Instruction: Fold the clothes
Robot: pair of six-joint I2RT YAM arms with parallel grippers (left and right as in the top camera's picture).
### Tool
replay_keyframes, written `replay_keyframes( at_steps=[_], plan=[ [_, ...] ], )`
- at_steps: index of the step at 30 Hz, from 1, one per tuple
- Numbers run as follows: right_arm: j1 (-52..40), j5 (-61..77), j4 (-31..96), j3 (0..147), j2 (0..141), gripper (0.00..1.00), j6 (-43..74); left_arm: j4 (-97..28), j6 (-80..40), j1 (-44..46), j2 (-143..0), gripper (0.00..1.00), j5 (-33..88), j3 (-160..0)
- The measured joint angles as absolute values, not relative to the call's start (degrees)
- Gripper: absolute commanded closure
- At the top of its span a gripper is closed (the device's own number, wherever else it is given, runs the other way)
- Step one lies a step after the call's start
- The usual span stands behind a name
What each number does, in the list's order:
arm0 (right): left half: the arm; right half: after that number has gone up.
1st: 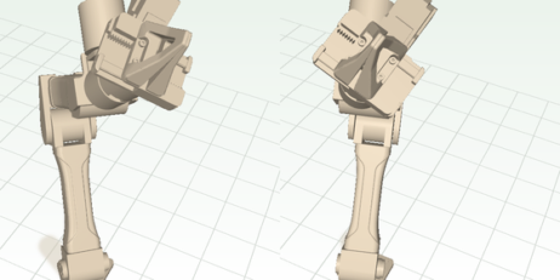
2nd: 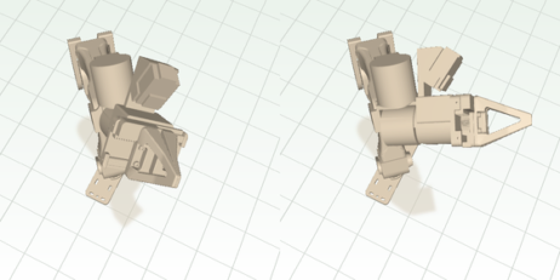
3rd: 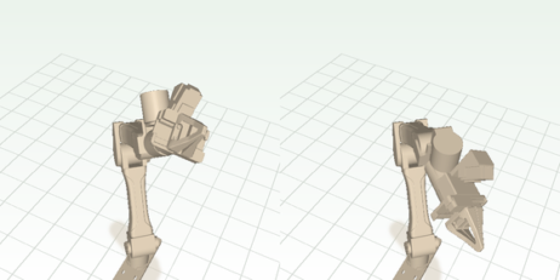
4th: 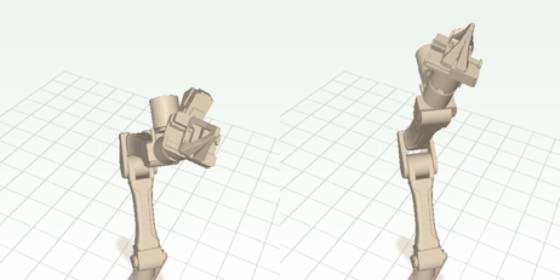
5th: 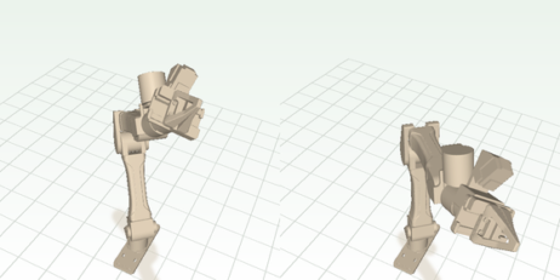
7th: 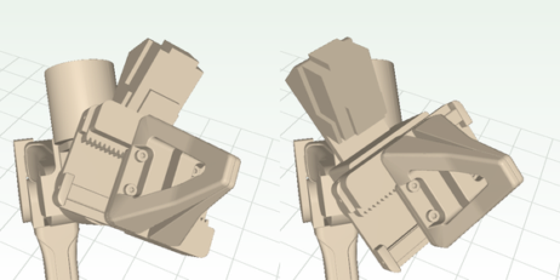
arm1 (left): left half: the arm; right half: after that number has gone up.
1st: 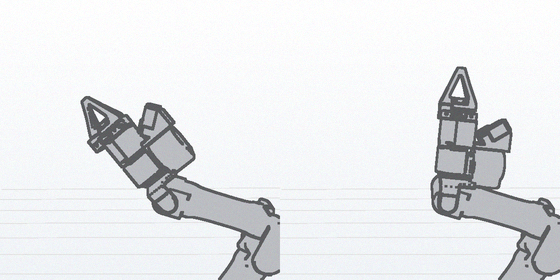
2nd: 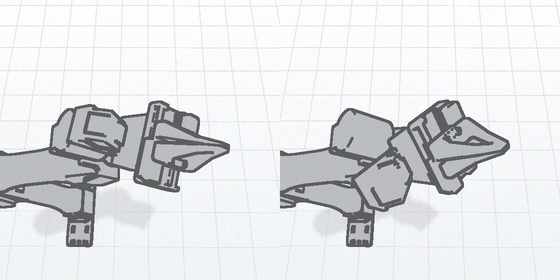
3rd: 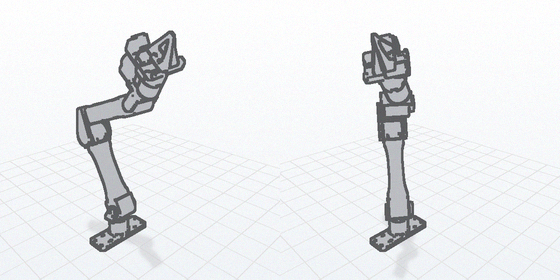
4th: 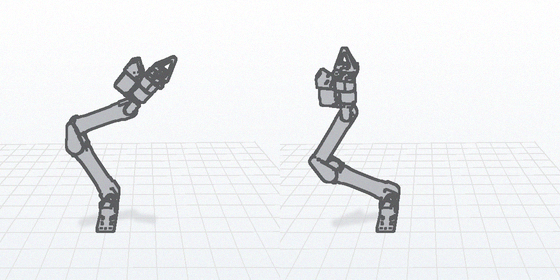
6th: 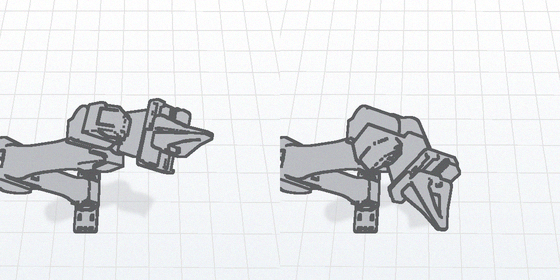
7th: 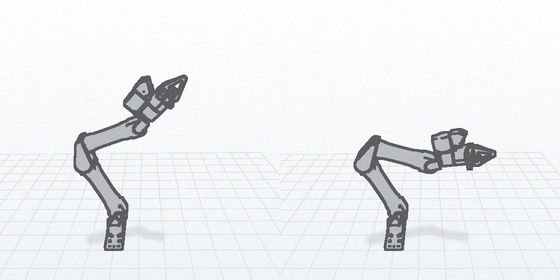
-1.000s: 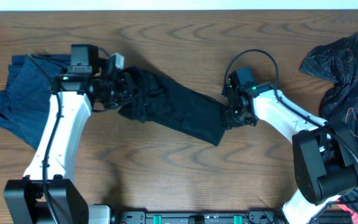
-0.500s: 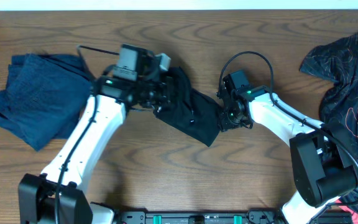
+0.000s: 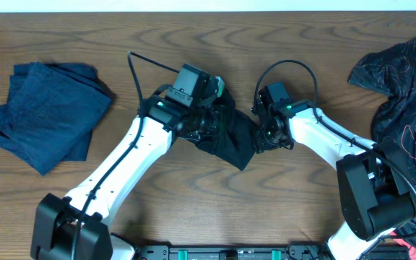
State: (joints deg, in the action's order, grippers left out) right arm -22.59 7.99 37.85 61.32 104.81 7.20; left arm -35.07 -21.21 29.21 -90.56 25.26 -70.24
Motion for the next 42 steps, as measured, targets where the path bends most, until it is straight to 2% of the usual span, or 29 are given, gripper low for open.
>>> replay_keyframes(
  at_steps=[3, 4, 7, 9, 17, 22, 25, 29, 33, 42],
  plan=[
    [-22.59, 7.99, 37.87, 61.32, 104.81, 0.45, 7.25, -34.76, -21.21, 30.44, -90.89, 0.89, 23.53, -70.24],
    [-22.59, 8.01, 37.89, 61.32, 104.81, 0.45, 7.25, -34.72, -21.15, 30.79, -90.91, 0.83, 23.09, -70.24],
    [-22.59, 7.99, 37.93, 61.32, 104.81, 0.44, 7.25, -34.54, -21.10, 31.79, -91.31, 0.56, 22.00, -70.24],
    [-22.59, 8.01, 38.00, 61.32, 104.81, 0.43, 7.31, -34.50, -21.23, 32.40, -91.68, 0.50, 21.58, -70.24],
    [-22.50, 7.53, 44.88, 61.49, 104.77, 0.44, 8.60, -34.06, -20.08, 32.12, -91.68, 0.48, 20.97, -70.28],
    [-19.88, 4.64, 52.51, 64.45, 100.29, 0.42, 9.69, -33.98, -19.05, 25.89, -88.33, 0.48, 18.52, -70.67],
    [-17.65, 4.38, 52.97, 69.17, 94.61, 0.41, 9.63, -33.89, -19.00, 20.97, -86.48, 0.48, 16.84, -71.35],
    [-16.12, 9.76, 51.00, 75.96, 88.01, 0.41, 7.22, -33.34, -18.98, 16.21, -86.83, 0.48, 15.44, -71.83],
    [-16.40, 21.08, 48.07, 78.11, 85.97, 0.42, 4.49, -32.62, -18.76, 14.74, -89.76, 0.48, 14.87, -71.83],
    [-21.54, 31.97, 48.40, 77.97, 94.08, 0.42, 3.09, -32.23, -18.17, 14.68, -99.39, 0.48, 15.14, -71.83]
  ],
)
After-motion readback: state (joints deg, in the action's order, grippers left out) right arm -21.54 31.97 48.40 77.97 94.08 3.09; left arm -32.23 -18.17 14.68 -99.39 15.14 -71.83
